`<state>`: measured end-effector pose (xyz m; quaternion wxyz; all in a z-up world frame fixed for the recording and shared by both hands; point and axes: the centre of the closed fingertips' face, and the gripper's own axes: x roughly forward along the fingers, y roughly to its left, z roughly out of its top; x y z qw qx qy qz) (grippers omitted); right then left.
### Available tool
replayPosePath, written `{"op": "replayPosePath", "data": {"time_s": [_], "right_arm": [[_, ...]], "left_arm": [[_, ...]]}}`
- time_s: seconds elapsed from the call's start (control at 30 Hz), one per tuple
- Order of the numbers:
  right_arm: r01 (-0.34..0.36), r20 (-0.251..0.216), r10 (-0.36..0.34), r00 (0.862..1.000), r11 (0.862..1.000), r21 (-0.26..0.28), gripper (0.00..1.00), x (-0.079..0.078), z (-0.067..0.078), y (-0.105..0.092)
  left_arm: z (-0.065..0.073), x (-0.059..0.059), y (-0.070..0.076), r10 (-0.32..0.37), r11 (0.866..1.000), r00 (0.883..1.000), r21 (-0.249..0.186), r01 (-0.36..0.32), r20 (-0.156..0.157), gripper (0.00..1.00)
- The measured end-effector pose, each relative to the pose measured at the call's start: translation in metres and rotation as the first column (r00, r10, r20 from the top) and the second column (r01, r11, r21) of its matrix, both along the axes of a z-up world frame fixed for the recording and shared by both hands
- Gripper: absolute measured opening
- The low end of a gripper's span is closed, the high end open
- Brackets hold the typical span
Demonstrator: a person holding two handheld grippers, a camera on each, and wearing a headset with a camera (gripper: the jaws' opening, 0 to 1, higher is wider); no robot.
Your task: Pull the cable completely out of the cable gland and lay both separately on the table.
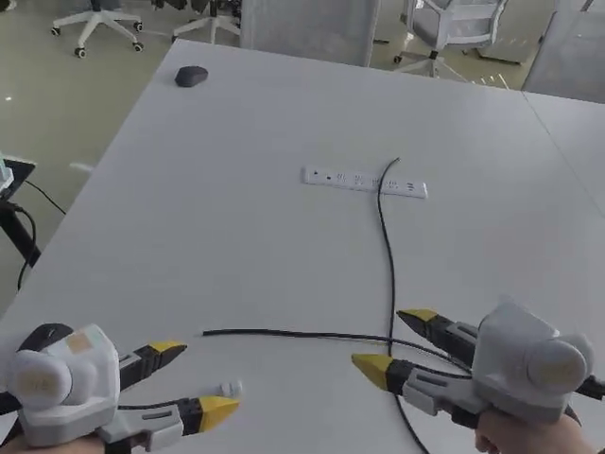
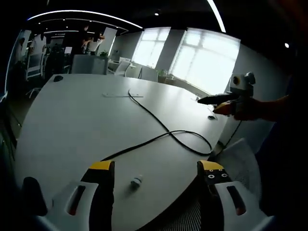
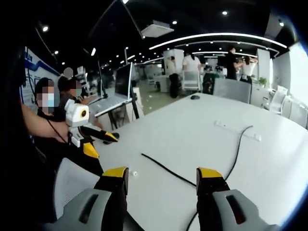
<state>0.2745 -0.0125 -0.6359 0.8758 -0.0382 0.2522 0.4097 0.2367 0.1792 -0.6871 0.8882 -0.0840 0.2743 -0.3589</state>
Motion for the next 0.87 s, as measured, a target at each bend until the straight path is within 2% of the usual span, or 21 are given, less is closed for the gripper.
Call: {"op": "replayPosePath", "data": {"time_s": [0.13, 0.2, 0.37, 0.47, 0.63, 0.87], "right_arm": [[0.035, -0.021, -0.035, 0.999, 0.999, 0.006, 0.61, -0.010, -0.008, -0.019], [0.043, -0.034, -0.042, 0.999, 0.999, 0.008, 0.64, -0.015, -0.012, -0.025], [0.030, -0.063, -0.030, 0.998, 1.000, -0.004, 0.73, -0.028, -0.025, -0.034], [0.021, -0.093, -0.023, 0.995, 0.999, -0.026, 0.78, -0.036, -0.038, -0.040], [0.016, -0.109, -0.023, 0.994, 0.998, -0.058, 0.82, -0.041, -0.049, -0.050], [0.026, -0.130, -0.033, 0.991, 0.998, -0.055, 0.91, -0.043, -0.053, -0.054]], "left_arm": [[0.002, -0.002, 0.001, 0.003, 1.000, 1.000, 0.015, -0.003, 0.007, 0.77], [-0.001, -0.004, 0.002, -0.003, 1.000, 1.000, 0.031, 0.003, 0.000, 0.78], [-0.005, -0.013, 0.003, -0.020, 0.998, 1.000, 0.067, 0.020, -0.004, 0.82], [-0.007, -0.017, 0.005, -0.025, 0.996, 1.000, 0.086, 0.025, -0.007, 0.84], [-0.006, -0.020, 0.006, -0.015, 0.996, 1.000, 0.093, 0.015, -0.004, 0.90], [-0.007, -0.023, 0.007, -0.026, 0.994, 1.000, 0.102, 0.027, -0.007, 0.95]]}}
